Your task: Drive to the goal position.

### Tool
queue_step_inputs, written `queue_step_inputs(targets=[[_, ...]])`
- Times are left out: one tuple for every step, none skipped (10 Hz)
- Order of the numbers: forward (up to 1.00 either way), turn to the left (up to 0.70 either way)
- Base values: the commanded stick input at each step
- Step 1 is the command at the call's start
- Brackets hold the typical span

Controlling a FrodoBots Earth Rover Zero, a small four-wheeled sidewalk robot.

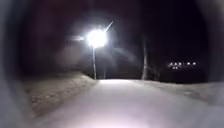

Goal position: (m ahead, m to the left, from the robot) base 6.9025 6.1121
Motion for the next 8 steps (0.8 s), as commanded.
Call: queue_step_inputs(targets=[[0.70, 0.00], [0.70, 0.00], [0.70, 0.00], [0.70, 0.00], [0.70, 0.00], [0.70, 0.00], [0.70, 0.00], [0.70, 0.00]])
